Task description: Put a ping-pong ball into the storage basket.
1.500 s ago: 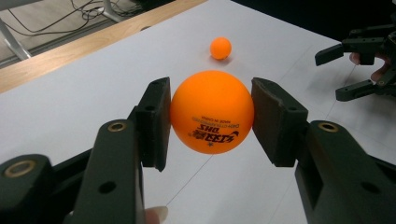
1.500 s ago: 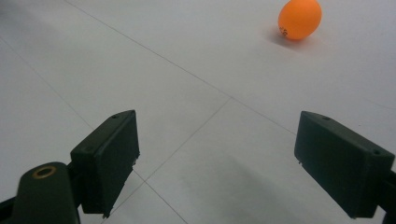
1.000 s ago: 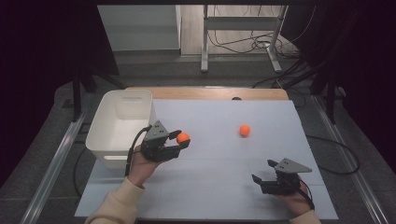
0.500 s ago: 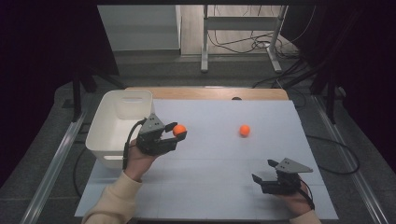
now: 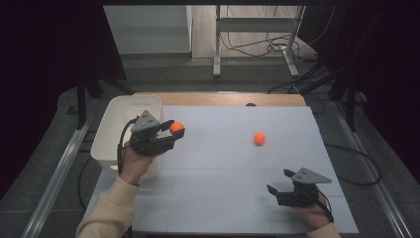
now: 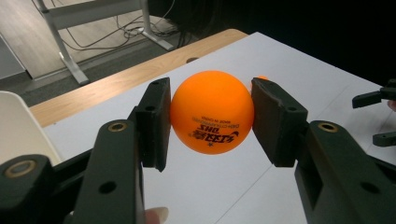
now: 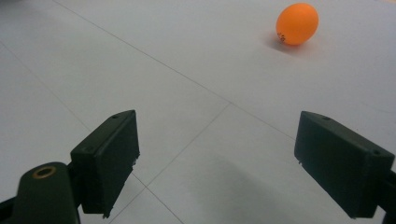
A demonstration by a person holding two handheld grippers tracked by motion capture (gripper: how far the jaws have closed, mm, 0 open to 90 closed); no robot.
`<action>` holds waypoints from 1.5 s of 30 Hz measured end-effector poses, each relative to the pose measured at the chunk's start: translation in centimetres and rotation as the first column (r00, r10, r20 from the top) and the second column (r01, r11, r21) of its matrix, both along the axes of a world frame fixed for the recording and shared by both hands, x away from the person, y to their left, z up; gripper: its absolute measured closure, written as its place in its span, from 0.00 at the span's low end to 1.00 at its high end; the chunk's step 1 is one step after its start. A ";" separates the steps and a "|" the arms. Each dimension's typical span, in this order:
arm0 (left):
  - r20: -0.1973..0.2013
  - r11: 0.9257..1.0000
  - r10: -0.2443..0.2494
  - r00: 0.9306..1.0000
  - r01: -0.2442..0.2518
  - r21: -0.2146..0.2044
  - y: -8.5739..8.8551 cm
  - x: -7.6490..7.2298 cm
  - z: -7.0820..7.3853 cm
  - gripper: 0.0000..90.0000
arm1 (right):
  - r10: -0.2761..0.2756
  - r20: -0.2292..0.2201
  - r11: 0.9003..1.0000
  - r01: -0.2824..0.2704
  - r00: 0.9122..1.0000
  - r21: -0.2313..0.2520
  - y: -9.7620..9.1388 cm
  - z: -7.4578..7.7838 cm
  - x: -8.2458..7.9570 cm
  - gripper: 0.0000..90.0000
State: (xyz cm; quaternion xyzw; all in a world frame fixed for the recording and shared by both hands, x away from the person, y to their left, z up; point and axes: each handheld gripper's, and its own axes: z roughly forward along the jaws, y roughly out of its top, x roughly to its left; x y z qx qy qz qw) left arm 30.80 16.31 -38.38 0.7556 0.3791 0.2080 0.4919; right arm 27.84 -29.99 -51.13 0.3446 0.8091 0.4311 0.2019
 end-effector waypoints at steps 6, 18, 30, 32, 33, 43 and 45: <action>0.006 1.000 0.021 1.000 -0.021 -0.003 0.8 0.2 0.5 0.56 | -0.001 0.000 1.000 0.001 1.000 0.000 0.0 0.0 0.0 0.16; 0.014 0.997 0.071 0.997 -0.071 0.007 2.0 1.0 1.0 0.56 | -0.001 -0.001 1.000 0.001 1.000 0.002 0.0 0.0 0.0 0.16; -0.009 0.990 0.137 0.991 -0.137 0.024 3.8 2.6 0.6 0.56 | -0.010 0.001 1.000 0.010 1.000 0.008 -0.1 0.1 0.1 0.16; -0.012 0.989 0.145 0.989 -0.145 0.028 4.0 2.8 0.6 0.56 | -0.009 0.000 1.000 0.009 1.000 0.007 -0.1 0.0 0.1 0.16; -0.013 0.988 0.149 0.989 -0.149 0.032 4.2 2.9 0.6 0.56 | -0.009 0.000 1.000 0.009 1.000 0.007 -0.1 0.0 0.1 0.16; -0.025 0.980 0.195 0.980 -0.194 0.049 5.5 3.8 0.7 0.56 | -0.008 -0.001 1.000 0.008 1.000 0.006 -0.1 0.0 0.1 0.16; -0.027 0.978 0.204 0.979 -0.202 0.050 5.8 4.0 0.7 0.56 | -0.007 -0.001 1.000 0.007 1.000 0.007 -0.1 0.0 0.1 0.16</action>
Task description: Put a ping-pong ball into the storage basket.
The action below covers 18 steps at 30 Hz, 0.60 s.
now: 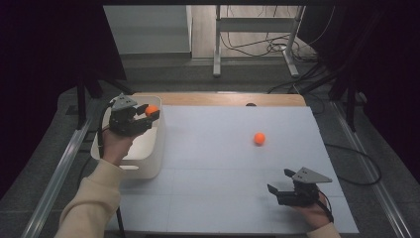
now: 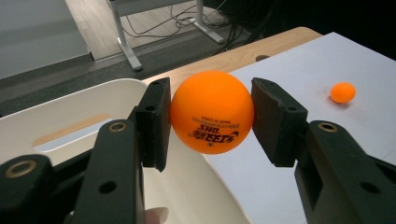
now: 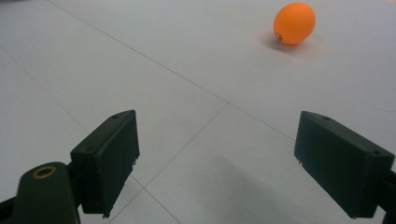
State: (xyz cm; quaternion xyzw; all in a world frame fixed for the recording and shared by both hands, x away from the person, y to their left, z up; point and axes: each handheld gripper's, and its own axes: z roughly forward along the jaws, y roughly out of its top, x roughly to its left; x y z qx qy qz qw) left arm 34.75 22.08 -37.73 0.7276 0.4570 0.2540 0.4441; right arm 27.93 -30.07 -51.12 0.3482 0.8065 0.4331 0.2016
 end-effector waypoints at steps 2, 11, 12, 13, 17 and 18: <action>-0.002 1.000 0.008 1.000 -0.008 0.001 0.2 0.1 0.0 0.56 | 0.000 0.000 1.000 0.000 1.000 0.000 0.0 0.0 0.0 0.16; -0.018 0.999 0.043 0.999 -0.043 0.014 1.2 0.9 -0.2 0.56 | 0.000 0.001 1.000 0.000 1.000 0.000 0.0 0.0 0.0 0.16; -0.021 0.999 0.048 0.999 -0.048 0.015 1.3 0.9 -0.3 0.56 | 0.000 0.000 1.000 0.000 1.000 -0.001 0.0 0.0 0.0 0.16; -0.027 0.998 0.055 0.998 -0.055 0.018 1.5 1.1 -0.4 0.56 | 0.000 0.000 1.000 0.000 1.000 -0.001 0.0 0.0 0.0 0.16; -0.040 0.997 0.070 0.997 -0.070 0.024 1.9 1.6 -0.6 0.56 | 0.000 -0.001 1.000 0.000 1.000 -0.002 0.0 0.0 0.0 0.16; -0.047 0.997 0.076 0.996 -0.075 0.023 2.0 1.8 -0.6 0.56 | 0.000 -0.001 1.000 0.000 1.000 -0.003 0.0 0.0 0.0 0.16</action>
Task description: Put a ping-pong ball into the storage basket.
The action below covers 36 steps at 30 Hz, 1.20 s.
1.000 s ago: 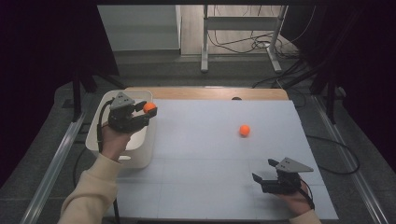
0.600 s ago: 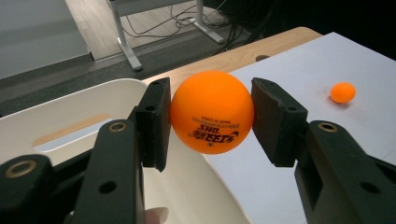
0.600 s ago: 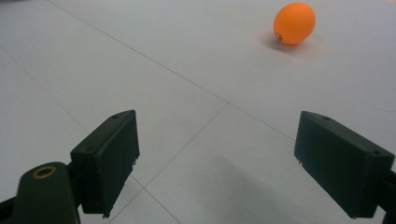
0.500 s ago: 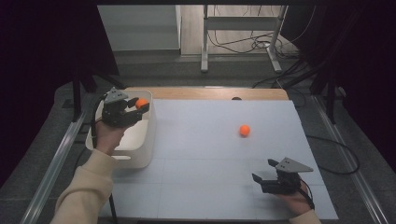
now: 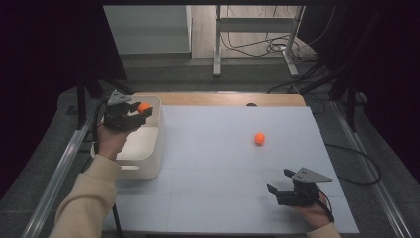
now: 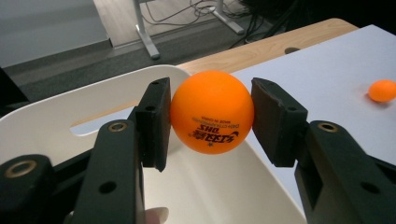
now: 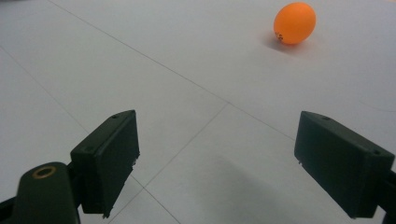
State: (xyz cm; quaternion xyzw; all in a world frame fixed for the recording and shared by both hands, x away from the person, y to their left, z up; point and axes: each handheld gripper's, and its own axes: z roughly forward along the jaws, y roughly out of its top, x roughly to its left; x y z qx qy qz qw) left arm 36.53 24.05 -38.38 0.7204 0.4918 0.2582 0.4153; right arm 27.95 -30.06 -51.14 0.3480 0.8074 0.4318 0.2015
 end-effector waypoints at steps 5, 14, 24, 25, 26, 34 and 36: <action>-0.021 1.000 0.013 1.000 -0.013 0.009 0.2 0.7 -0.3 0.56 | -0.001 -0.001 1.000 0.001 1.000 -0.002 0.0 0.0 0.0 0.16; -0.098 0.998 0.051 0.994 -0.046 0.052 0.6 2.2 -1.3 0.56 | 0.002 -0.001 1.000 -0.002 1.000 0.000 0.0 0.0 0.0 0.16; -0.200 0.995 0.063 0.978 -0.046 0.089 0.8 3.5 -2.6 0.56 | -0.001 -0.002 1.000 0.001 1.000 -0.008 0.0 0.0 0.0 0.16; -0.206 0.995 0.061 0.977 -0.043 0.091 0.8 3.5 -2.6 0.56 | 0.002 -0.002 1.000 -0.002 1.000 -0.003 0.0 0.0 0.0 0.16; -0.207 0.995 0.062 0.976 -0.044 0.090 0.9 3.5 -2.7 0.56 | 0.002 -0.002 1.000 -0.002 1.000 -0.003 0.0 0.0 0.0 0.16; -0.206 0.995 0.060 0.977 -0.043 0.085 1.1 3.4 -2.6 0.56 | 0.001 -0.001 1.000 -0.001 1.000 -0.005 0.0 0.0 0.0 0.16; -0.204 0.996 0.059 0.977 -0.043 0.083 1.1 3.4 -2.5 0.56 | 0.002 -0.002 1.000 -0.002 1.000 -0.003 0.0 0.0 0.0 0.16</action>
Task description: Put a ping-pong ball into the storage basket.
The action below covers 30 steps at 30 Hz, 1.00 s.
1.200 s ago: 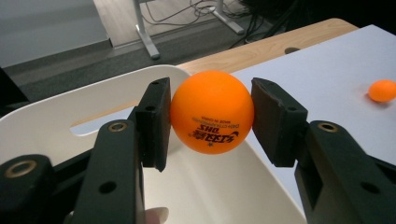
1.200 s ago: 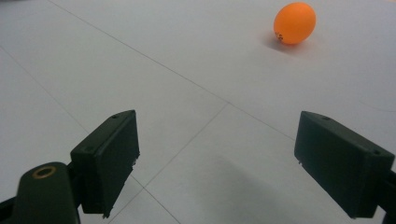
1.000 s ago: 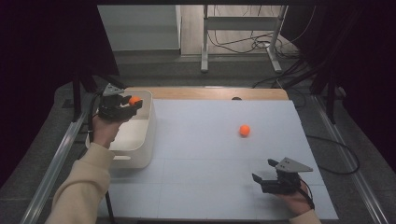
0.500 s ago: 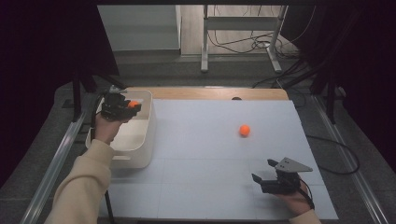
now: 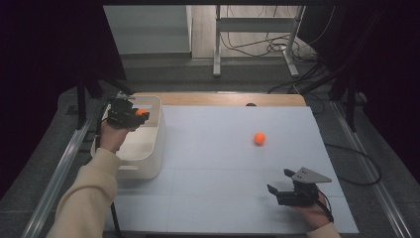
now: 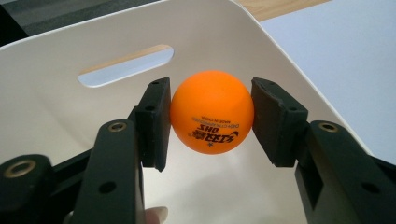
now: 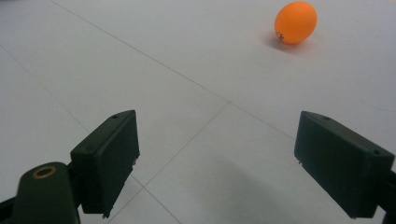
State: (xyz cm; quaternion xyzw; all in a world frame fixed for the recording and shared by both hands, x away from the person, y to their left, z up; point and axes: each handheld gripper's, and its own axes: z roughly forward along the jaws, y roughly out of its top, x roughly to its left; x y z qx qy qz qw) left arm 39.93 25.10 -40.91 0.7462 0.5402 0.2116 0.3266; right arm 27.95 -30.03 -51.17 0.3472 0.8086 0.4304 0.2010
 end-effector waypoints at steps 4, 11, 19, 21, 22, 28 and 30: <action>0.008 1.000 0.008 1.000 -0.008 -0.005 0.1 0.0 0.0 0.54 | -0.002 0.000 1.000 0.002 1.000 -0.002 0.0 0.0 0.0 0.16; 0.034 0.998 0.028 0.999 -0.026 -0.057 0.3 0.0 0.3 0.24 | -0.002 -0.001 1.000 0.002 1.000 -0.004 0.0 0.0 0.0 0.16; 0.104 0.993 -0.073 0.992 0.082 -0.089 -1.0 -1.7 1.5 0.21 | 0.000 -0.007 1.000 0.000 1.000 0.003 0.0 0.0 0.1 0.16; 0.128 0.988 -0.106 0.986 0.119 -0.102 -1.5 -2.3 1.9 0.21 | 0.000 -0.008 1.000 0.000 1.000 0.004 0.1 0.0 0.2 0.16; 0.136 0.986 -0.117 0.984 0.132 -0.104 -1.7 -2.5 2.0 0.21 | -0.002 -0.010 1.000 0.002 1.000 0.001 0.1 -0.1 0.3 0.16; 0.190 0.967 -0.198 0.962 0.224 -0.123 -3.0 -4.1 2.9 0.21 | 0.000 -0.014 1.000 0.000 1.000 0.008 0.1 -0.1 0.3 0.16; 0.192 0.964 -0.205 0.960 0.233 -0.131 -3.2 -4.3 2.9 0.21 | 0.004 -0.014 1.000 -0.004 1.000 0.015 0.1 -0.1 0.3 0.16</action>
